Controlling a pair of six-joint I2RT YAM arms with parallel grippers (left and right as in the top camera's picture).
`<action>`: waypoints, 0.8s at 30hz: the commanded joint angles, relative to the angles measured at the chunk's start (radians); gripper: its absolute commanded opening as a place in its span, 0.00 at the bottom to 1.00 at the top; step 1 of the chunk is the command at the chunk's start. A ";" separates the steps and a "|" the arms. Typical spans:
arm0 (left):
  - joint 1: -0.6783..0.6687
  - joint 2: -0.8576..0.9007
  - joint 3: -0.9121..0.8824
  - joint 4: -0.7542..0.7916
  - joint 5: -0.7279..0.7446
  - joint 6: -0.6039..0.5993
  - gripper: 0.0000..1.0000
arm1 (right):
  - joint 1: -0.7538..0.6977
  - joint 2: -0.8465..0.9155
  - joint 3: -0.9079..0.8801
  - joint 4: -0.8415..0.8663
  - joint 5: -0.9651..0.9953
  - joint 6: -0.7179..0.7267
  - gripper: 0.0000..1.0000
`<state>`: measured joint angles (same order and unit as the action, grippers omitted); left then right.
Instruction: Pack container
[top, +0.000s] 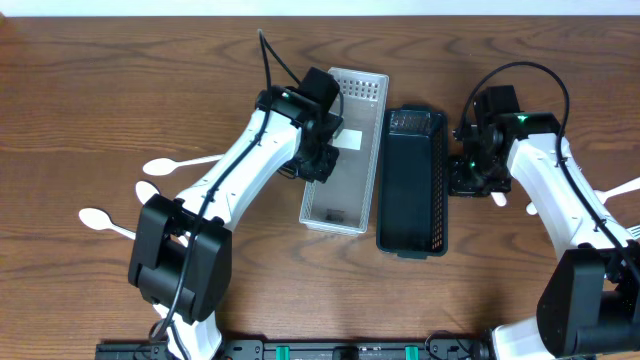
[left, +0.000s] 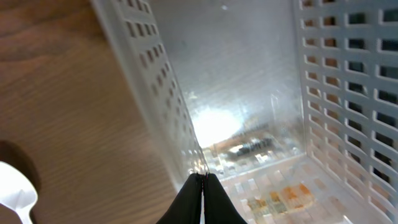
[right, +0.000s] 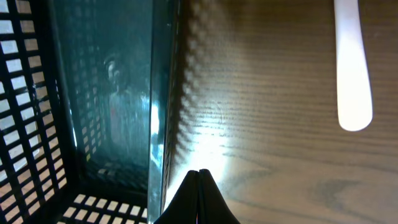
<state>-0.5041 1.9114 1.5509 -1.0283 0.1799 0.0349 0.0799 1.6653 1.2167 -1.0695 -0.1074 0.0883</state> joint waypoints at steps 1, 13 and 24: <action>-0.022 0.004 0.004 -0.023 -0.005 0.017 0.06 | -0.010 0.006 0.014 0.011 0.006 -0.050 0.01; -0.066 0.004 -0.100 -0.052 -0.005 0.013 0.06 | -0.007 0.006 0.010 0.032 0.006 -0.053 0.02; -0.070 0.004 -0.146 -0.146 -0.005 -0.039 0.06 | 0.013 0.106 -0.002 0.084 -0.094 -0.087 0.01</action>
<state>-0.5682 1.9114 1.4094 -1.1435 0.1799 0.0235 0.0814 1.7435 1.2163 -0.9962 -0.1299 0.0418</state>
